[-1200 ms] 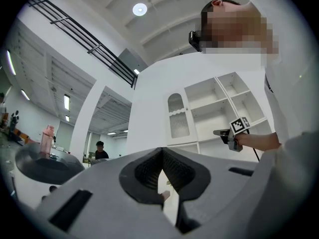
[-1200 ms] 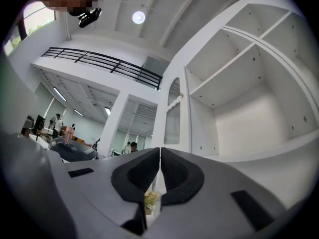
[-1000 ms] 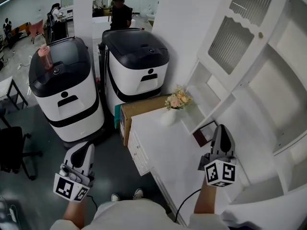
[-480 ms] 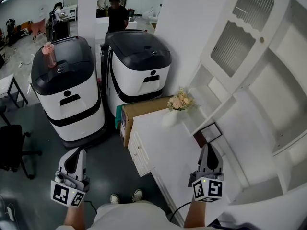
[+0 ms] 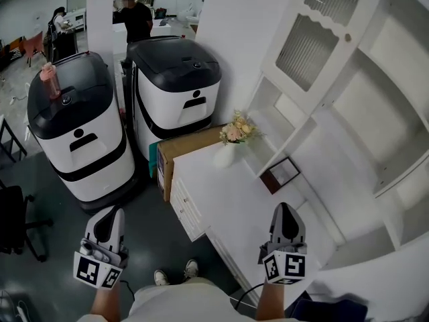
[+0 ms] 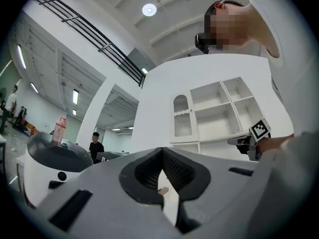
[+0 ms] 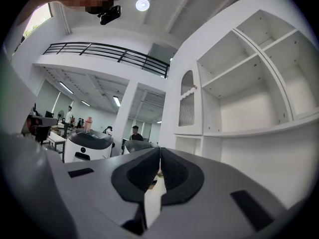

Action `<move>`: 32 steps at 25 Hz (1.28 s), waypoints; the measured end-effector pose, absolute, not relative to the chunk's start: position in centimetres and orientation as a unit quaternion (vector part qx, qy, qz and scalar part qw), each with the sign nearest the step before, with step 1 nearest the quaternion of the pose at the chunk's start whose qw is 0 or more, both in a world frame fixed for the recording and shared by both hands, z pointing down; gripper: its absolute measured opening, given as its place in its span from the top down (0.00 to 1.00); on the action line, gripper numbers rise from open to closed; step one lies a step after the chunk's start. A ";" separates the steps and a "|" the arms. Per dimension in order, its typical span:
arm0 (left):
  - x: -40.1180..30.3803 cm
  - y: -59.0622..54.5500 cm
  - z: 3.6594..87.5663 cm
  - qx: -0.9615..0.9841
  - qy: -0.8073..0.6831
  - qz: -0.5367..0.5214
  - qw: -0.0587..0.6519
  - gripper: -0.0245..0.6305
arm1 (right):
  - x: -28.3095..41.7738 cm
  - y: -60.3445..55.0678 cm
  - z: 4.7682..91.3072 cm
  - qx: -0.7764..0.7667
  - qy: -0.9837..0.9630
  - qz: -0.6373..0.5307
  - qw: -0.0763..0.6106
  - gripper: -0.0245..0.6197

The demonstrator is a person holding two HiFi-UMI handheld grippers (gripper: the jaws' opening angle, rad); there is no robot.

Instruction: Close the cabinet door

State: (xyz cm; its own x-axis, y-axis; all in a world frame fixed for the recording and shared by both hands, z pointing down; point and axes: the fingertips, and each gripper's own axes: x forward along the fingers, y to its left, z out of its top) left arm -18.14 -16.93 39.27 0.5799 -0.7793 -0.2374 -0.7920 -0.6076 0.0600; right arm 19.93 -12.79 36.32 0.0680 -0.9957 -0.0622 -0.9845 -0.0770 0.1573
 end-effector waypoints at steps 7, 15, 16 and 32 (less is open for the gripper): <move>-17.6 -16.7 39.8 -0.898 0.423 0.116 0.018 0.96 | 19.2 -12.1 36.8 0.733 -0.675 -0.074 0.039 0.95; -17.2 -16.9 39.5 -0.899 0.421 0.116 0.021 0.96 | 19.4 -12.6 36.5 0.731 -0.677 -0.074 0.033 0.96; -17.1 -16.9 39.5 -0.899 0.421 0.116 0.021 0.96 | 19.5 -12.7 36.6 0.730 -0.679 -0.073 0.032 0.96; -14.3 -17.9 38.6 -0.894 0.433 0.112 0.027 0.96 | 20.3 -16.0 35.2 0.700 -0.706 -0.101 0.028 0.96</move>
